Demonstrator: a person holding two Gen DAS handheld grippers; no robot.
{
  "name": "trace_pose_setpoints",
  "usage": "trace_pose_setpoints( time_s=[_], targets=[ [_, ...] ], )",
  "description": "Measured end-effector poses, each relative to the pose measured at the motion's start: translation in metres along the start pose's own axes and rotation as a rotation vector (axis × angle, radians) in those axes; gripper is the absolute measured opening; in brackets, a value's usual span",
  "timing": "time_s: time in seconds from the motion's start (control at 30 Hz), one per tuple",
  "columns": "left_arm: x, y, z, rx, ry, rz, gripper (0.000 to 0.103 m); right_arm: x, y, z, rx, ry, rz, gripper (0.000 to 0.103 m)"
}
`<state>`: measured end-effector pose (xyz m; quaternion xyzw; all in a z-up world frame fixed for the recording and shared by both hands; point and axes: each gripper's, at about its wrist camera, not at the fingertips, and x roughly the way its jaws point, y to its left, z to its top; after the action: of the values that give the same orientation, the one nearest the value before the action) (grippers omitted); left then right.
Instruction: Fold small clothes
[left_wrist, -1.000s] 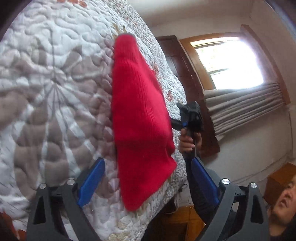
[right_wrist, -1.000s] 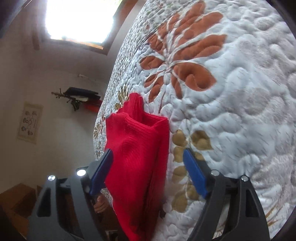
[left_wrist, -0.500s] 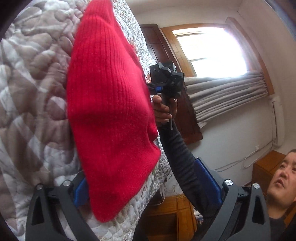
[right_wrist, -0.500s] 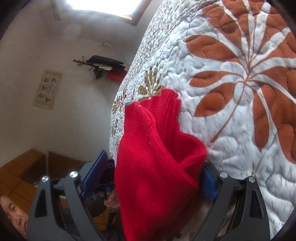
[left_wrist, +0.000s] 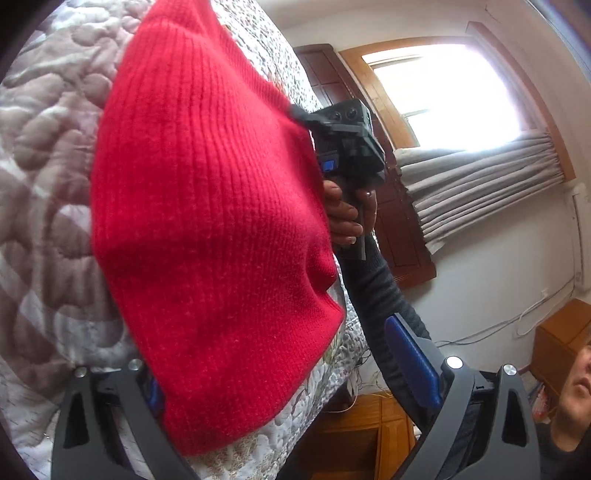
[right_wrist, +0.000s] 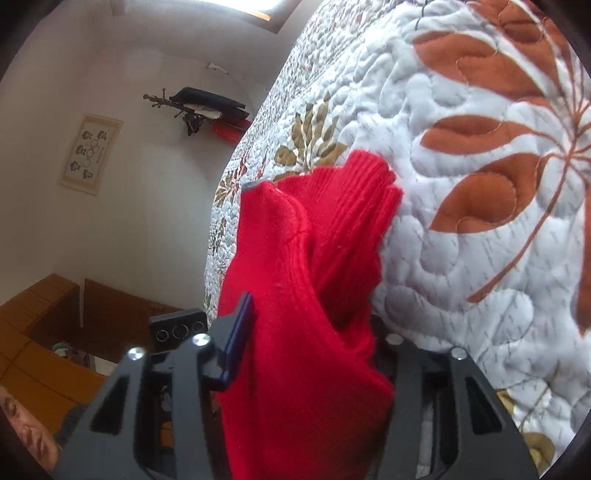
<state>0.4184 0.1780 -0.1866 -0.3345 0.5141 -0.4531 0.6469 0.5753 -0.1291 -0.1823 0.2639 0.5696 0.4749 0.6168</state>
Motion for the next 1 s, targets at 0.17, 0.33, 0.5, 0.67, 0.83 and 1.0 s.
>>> trace_pose_setpoints(
  time_s=[0.17, 0.33, 0.5, 0.67, 0.83, 1.0],
  targets=[
    [-0.009, 0.009, -0.001, -0.032, -0.025, 0.032, 0.075, -0.005, -0.006, -0.002, 0.027, -0.032, 0.02, 0.037],
    [-0.027, 0.019, 0.006, -0.086, -0.011, -0.13, 0.098, -0.007, -0.009, -0.003, 0.039, -0.04, 0.026, 0.036],
    [-0.017, 0.033, 0.008, -0.095, 0.034, -0.391, 0.099, -0.007, -0.01, -0.004, 0.04, -0.052, 0.037, 0.036],
    [-0.02, 0.047, 0.008, -0.108, 0.009, -0.492, 0.099, -0.009, -0.015, -0.006, 0.04, -0.052, 0.033, 0.035],
    [-0.005, 0.026, 0.021, -0.024, 0.136, -0.101, 0.08, -0.01, -0.014, -0.006, 0.04, -0.052, 0.028, 0.036],
    [0.001, 0.026, 0.021, -0.048, 0.107, -0.049, 0.06, -0.009, -0.006, -0.005, 0.039, -0.057, 0.013, 0.036]
  ],
)
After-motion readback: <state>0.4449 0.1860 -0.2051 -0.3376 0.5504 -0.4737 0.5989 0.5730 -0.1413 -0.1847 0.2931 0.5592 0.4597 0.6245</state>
